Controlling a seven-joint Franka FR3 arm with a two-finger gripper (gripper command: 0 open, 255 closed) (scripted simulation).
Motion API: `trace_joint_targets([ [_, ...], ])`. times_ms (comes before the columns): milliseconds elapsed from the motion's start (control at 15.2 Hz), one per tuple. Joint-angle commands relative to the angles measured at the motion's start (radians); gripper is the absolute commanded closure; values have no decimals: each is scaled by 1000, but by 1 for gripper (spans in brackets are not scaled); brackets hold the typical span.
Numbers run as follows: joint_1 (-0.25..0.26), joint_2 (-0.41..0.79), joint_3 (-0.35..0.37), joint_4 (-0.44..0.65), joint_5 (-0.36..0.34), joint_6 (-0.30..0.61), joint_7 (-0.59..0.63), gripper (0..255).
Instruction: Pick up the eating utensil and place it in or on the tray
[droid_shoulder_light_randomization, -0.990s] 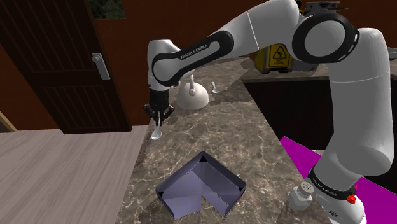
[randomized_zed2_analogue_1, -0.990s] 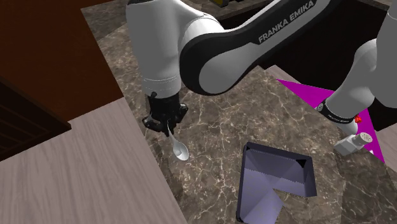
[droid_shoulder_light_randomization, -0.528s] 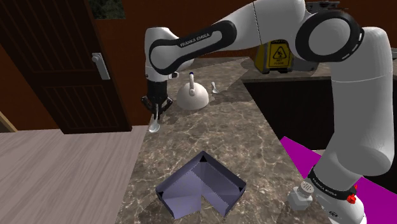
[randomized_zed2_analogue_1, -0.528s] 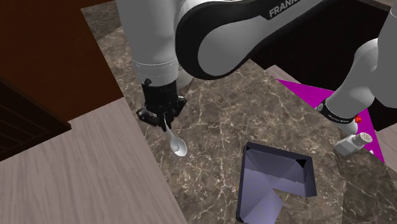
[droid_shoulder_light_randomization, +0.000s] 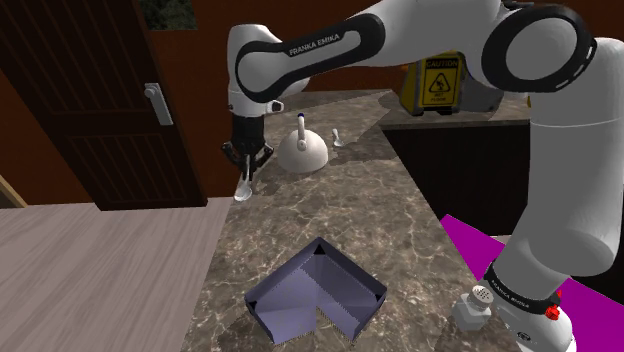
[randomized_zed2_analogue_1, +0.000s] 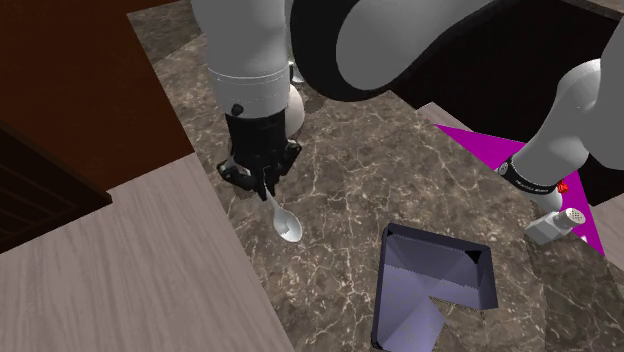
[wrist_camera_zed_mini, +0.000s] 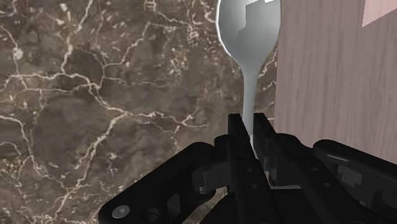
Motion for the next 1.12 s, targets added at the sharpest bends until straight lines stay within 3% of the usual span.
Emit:
trace_joint_targets([
  [0,-2,-69,14,-97,24,34,10,255],
  [528,9,-344,68,-430,146,123,33,255],
  [1056,75,-598,114,-672,284,147,69,255],
])
